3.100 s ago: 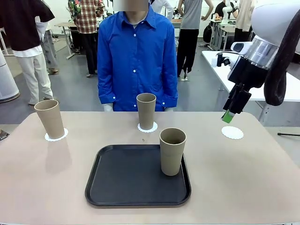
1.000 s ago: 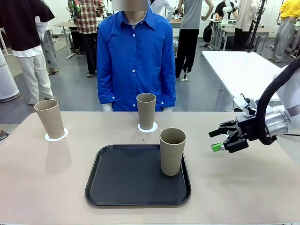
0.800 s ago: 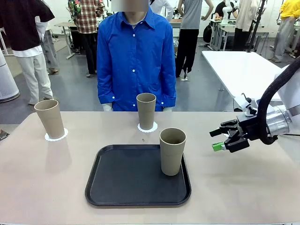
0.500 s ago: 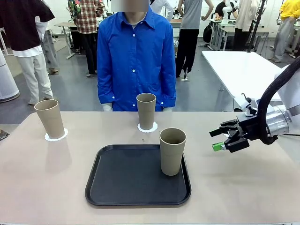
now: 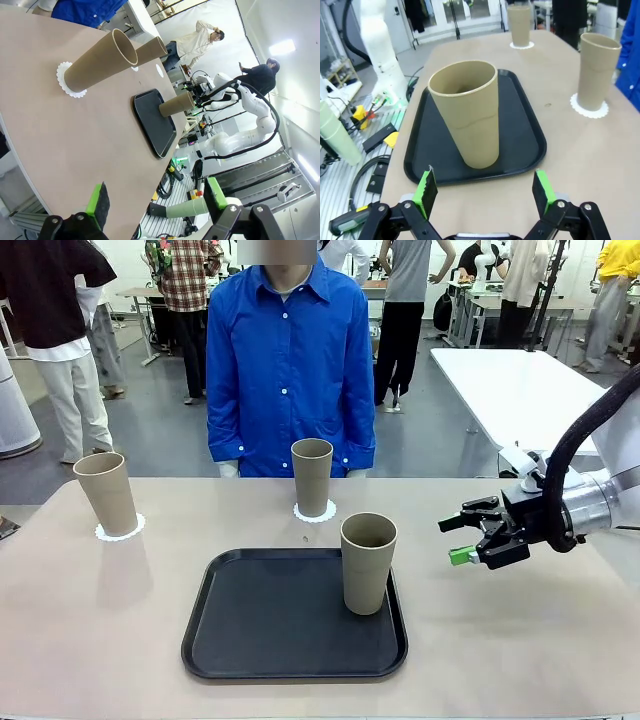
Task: Place coasters on the table and set cups on them.
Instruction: Take one Reusable plastic cup from the Flat Tray and place it on a coaster set by the human.
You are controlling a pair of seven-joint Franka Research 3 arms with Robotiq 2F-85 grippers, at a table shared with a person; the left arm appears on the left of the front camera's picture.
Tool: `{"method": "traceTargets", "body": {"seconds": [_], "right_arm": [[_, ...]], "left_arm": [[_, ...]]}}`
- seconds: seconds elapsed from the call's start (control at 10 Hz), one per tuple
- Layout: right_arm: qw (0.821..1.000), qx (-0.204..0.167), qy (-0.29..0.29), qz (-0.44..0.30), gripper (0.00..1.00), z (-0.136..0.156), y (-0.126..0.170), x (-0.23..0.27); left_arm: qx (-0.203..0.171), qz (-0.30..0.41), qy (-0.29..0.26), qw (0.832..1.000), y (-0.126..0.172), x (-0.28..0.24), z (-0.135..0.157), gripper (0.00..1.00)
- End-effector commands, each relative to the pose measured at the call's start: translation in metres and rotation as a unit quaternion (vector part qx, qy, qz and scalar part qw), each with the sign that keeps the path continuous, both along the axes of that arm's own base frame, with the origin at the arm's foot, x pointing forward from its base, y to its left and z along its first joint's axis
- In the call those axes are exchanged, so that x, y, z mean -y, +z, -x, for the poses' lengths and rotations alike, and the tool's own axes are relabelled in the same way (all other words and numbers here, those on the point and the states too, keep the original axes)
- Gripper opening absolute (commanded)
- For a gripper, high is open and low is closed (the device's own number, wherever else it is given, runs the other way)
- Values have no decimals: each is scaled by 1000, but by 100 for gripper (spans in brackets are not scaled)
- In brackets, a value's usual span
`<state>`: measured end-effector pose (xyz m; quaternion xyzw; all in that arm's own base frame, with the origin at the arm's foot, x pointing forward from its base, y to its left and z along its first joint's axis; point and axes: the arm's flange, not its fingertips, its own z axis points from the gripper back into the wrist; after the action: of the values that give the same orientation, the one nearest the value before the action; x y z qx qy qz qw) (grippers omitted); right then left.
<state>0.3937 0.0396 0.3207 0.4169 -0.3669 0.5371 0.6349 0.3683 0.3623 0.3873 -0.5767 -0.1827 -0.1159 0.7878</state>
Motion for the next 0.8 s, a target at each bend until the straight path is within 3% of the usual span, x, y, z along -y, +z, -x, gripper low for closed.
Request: {"method": "traceTargets", "body": {"seconds": [0.0, 0.4, 0.7], "right_arm": [[1000, 9, -4, -28, 100, -11, -16, 2], [997, -12, 27, -66, 100, -14, -41, -12], [997, 0, 47, -63, 100, -17, -51, -29]], "left_arm": [[0, 0, -5, 1000, 2, -1, 3, 100], [0, 0, -5, 1000, 2, -1, 3, 100], [0, 0, -5, 1000, 2, -1, 3, 100]]}}
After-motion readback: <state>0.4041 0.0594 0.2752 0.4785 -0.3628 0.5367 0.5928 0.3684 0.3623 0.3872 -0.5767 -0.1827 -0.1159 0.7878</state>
